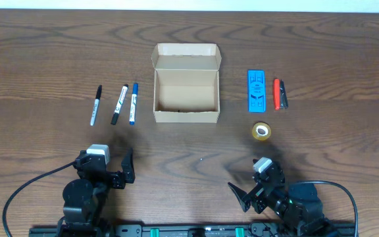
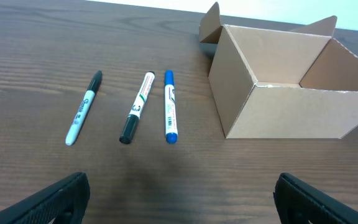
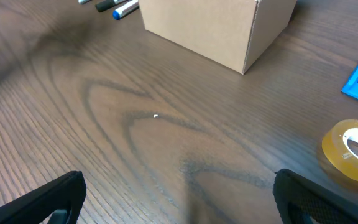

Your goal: Pack container

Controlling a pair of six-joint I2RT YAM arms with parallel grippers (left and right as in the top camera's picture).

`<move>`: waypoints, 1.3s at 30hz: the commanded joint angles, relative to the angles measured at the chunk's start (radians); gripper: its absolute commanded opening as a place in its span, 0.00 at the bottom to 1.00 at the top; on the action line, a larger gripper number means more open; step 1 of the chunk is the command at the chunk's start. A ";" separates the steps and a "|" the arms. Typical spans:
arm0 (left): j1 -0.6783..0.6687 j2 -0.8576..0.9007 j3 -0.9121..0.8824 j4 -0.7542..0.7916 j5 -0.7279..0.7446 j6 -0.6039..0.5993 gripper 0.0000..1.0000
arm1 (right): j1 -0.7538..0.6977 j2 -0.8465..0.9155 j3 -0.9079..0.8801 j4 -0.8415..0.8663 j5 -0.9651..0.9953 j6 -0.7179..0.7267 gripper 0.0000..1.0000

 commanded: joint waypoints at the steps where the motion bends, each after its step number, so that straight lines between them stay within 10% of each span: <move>1: 0.008 -0.008 -0.020 -0.002 0.006 0.004 0.95 | 0.010 -0.009 -0.005 0.002 0.006 -0.011 0.99; 26: 0.008 -0.008 -0.020 -0.002 0.006 0.004 0.95 | 0.010 -0.009 -0.005 0.006 -0.001 0.018 0.99; 39: 0.008 -0.008 -0.020 -0.002 0.006 0.004 0.95 | 0.010 -0.009 -0.005 0.007 0.074 0.663 0.99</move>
